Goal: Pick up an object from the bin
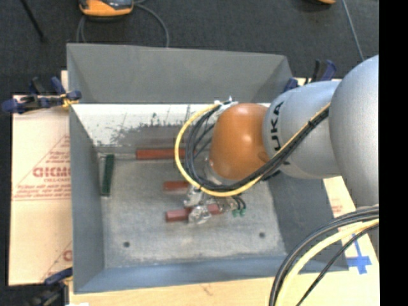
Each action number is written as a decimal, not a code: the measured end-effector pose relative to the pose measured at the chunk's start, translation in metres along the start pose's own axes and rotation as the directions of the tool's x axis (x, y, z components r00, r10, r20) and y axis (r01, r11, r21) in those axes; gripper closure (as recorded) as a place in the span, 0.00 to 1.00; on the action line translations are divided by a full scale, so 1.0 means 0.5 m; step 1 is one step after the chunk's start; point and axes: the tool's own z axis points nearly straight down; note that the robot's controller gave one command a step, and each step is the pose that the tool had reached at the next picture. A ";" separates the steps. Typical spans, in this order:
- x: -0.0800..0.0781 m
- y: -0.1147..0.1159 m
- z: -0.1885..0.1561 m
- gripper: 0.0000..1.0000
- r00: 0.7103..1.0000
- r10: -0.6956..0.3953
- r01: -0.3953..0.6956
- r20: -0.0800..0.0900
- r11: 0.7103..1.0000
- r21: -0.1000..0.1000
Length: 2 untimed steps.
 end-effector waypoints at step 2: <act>0.021 -0.013 -0.296 1.00 1.000 0.004 -0.004 0.005 1.000 0.002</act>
Offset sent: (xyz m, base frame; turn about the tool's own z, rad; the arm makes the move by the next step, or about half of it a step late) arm -0.0100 -0.0081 0.1470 -0.0013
